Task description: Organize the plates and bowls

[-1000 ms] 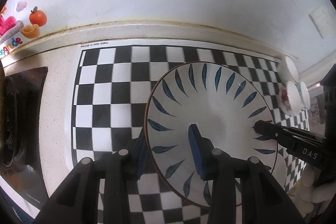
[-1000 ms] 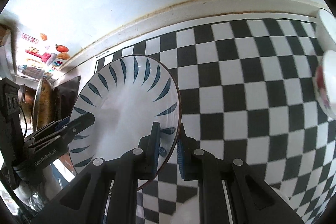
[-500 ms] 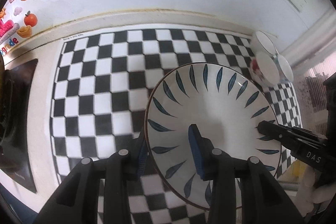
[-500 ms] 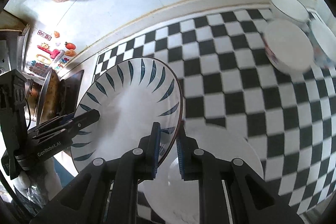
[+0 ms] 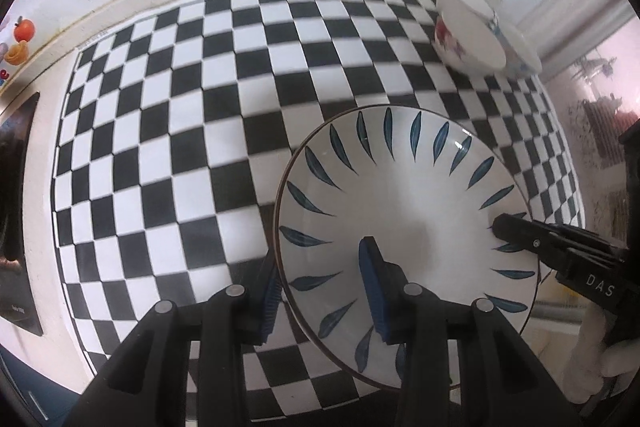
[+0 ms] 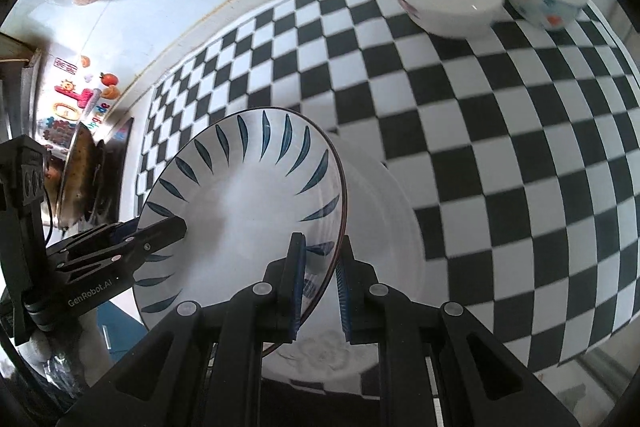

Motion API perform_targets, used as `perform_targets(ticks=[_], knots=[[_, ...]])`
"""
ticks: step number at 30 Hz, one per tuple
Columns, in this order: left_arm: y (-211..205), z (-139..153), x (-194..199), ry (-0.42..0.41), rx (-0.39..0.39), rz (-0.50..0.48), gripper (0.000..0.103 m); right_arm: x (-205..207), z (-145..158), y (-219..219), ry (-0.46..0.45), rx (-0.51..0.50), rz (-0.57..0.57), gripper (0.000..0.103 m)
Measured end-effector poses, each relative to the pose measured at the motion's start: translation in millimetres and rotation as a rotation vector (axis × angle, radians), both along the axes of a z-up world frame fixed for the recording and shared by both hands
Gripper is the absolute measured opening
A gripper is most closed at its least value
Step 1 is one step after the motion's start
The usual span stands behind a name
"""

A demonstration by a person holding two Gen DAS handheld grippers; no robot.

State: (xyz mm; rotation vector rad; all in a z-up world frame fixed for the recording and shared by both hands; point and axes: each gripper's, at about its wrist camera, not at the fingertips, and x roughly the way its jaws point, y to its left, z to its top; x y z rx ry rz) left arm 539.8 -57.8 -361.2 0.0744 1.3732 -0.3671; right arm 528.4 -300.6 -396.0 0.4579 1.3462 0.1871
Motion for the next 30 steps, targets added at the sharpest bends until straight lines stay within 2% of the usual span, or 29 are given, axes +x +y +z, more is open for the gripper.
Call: perform_targets(ticks=[15,20,23,30], knots=[[-17.3,-31.8,-14.2,0.074,0.052,0.001,0.035,-14.2,-36.5,-6.5,0.06,-0.033,0.029,0.016],[-22.2,-41.3,-14.5,0.092,0.064,0.017,0.035,-12.1,-40.0,-4.7,0.057,-0.049,0.05,0.016],[-24.8,-45.3,-16.9,0.098,0.073,0.021,0.035,-9.8,-38.1,0.5,0.046,-0.097,0.082,0.016],[-27.0,-47.5,-20.4,0.106,0.087,0.043,0.035,-3.4,-39.3,-0.3,0.084,-0.083,0.074,0.016]])
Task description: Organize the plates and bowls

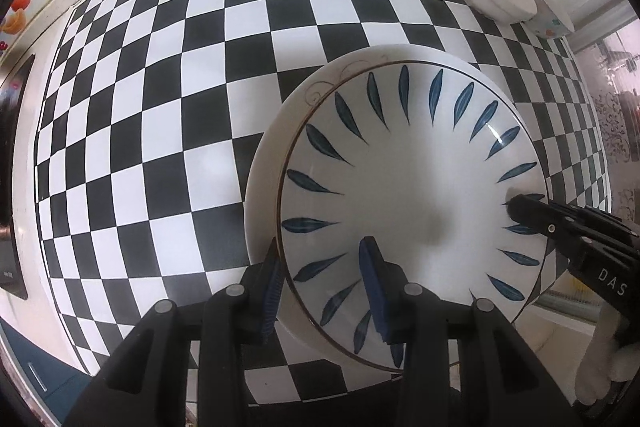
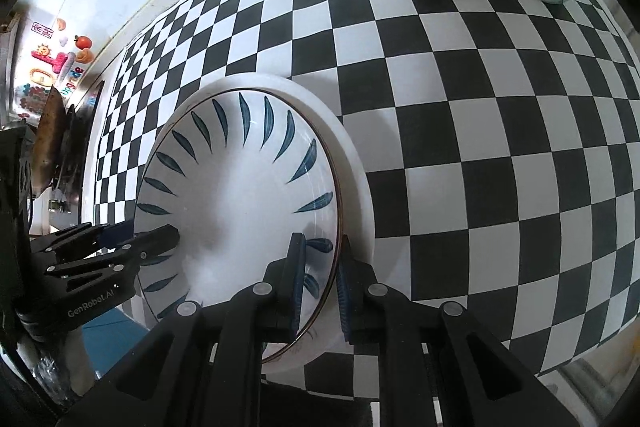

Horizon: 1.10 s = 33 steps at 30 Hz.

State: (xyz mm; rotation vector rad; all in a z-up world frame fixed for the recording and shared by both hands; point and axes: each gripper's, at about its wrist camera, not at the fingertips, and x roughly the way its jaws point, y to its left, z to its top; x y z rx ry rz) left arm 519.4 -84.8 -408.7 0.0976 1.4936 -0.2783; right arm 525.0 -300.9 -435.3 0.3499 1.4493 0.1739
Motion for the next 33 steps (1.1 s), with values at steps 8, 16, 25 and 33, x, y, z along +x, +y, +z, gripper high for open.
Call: perform_targets(ticks=[8,16,25,33], knots=[[2.9,4.1,-9.2,0.021,0.012,0.053,0.035,0.0,-4.5,-5.7,0.083,0.05,-0.032,0.016],[4.3,17.7,-16.5,-0.001,0.016,0.096,0.035,-6.0,6.9,0.1,0.073,-0.005,-0.007,0.019],[-5.5,66.2,-33.2,-0.131,0.042,0.072,0.068,-22.2,47.5,9.4,0.014,-0.165,0.025,0.049],[-6.3,115.3,-53.4,-0.192,0.023,0.108,0.083,-47.6,116.0,13.7,-0.08,-0.217,0.025,0.087]])
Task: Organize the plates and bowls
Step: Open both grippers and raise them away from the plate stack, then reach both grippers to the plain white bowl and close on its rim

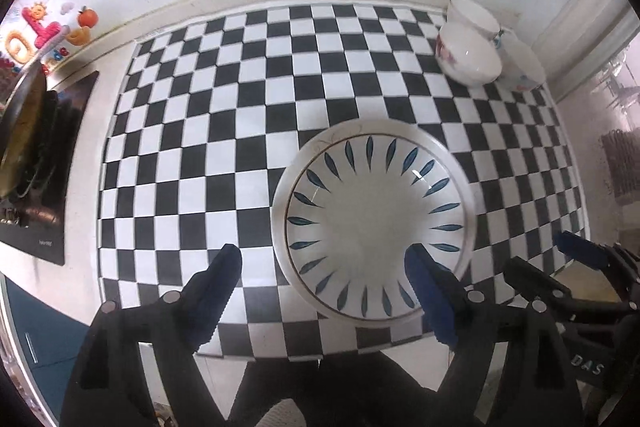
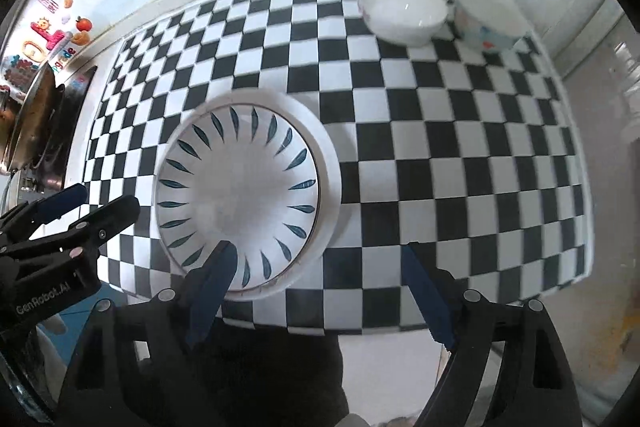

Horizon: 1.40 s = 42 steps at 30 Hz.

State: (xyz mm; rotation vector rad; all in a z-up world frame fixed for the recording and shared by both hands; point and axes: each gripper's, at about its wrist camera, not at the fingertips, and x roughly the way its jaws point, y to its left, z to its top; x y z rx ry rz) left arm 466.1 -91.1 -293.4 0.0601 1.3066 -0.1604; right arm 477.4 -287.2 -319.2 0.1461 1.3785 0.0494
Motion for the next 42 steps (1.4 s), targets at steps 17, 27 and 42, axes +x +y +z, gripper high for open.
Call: perform_targets(ticks=[17,27,42], knots=[[15.4,99.1,-41.5,-0.018,0.009,0.036,0.083,-55.2,148.3,11.7,-0.164,-0.02,-0.016,0.094],[25.8,112.3,-28.8,-0.06,-0.012,-0.065,0.083,-44.5,155.7,29.0,-0.154,-0.043,-0.091,0.094],[-3.3,116.2,39.2,-0.215,0.008,-0.13,0.083,-13.0,156.9,-28.9,-0.363,-0.046,-0.283,0.094]])
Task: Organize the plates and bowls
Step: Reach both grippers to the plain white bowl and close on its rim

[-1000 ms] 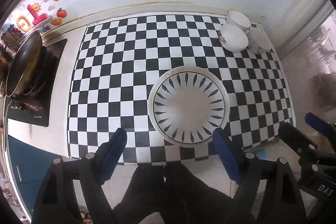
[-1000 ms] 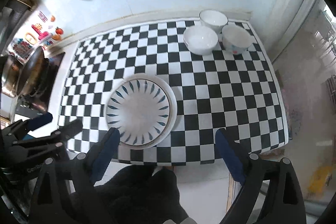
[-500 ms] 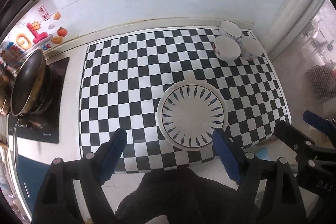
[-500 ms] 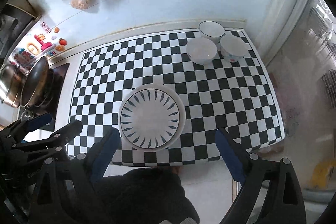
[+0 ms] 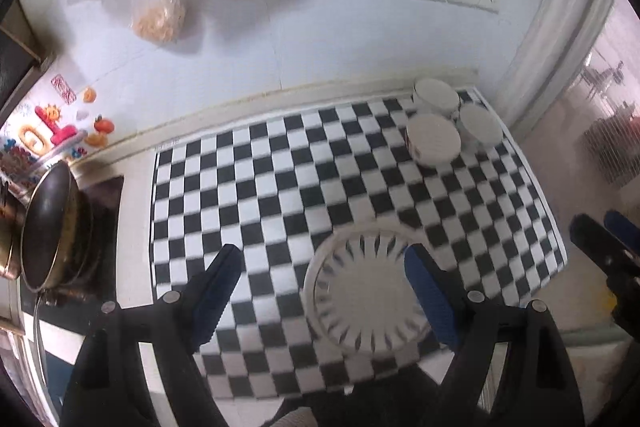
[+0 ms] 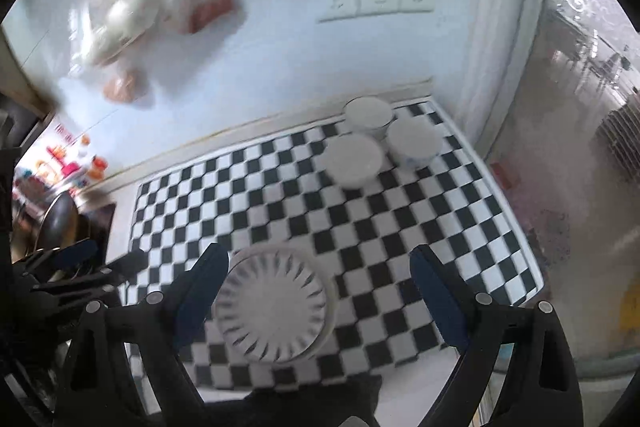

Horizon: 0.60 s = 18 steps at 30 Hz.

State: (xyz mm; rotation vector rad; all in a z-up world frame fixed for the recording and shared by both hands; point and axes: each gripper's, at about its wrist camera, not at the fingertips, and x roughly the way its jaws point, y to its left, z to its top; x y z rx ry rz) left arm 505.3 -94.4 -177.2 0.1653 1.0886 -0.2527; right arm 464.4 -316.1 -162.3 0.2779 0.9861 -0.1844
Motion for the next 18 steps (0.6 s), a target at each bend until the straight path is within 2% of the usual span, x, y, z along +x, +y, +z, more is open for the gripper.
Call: perform_targets(ticks=[5,7,11,12,13,14,15,18], knots=[[-30.6,-13.0,36.2,0.001,-0.036,0.025,0.083,25.8,-30.7,-56.1,0.03,0.017,-0.043,0.094],[-50.2,-24.6,56.4,0.013,-0.033,0.038,0.083,45.0,-55.1,-86.2,0.068,0.041,-0.062,0.094],[-90.4,-60.8,104.4,0.1,-0.047,0.056,0.083,96.6,-112.5,-132.8,0.155,0.118,-0.042,0.094],[-103.5,-74.4,119.9,0.124,-0.037,0.061,0.079,113.9,-131.9,-144.9,0.174,0.149,-0.029,0.092],[-111.7,-83.5,128.6,0.141,-0.03,0.062,0.07,126.3,-146.1,-153.1,0.194,0.171,-0.025,0.09],[-123.7,-96.5,141.4,0.162,-0.01,0.06,0.066,143.6,-165.6,-163.3,0.225,0.201,-0.017,0.084],[-132.8,-106.2,150.8,0.178,0.009,0.06,0.058,155.3,-180.8,-170.3,0.251,0.223,-0.014,0.079],[-159.9,-145.7,187.3,0.253,0.041,0.068,0.052,190.1,-224.6,-185.5,0.325,0.302,-0.004,0.073]])
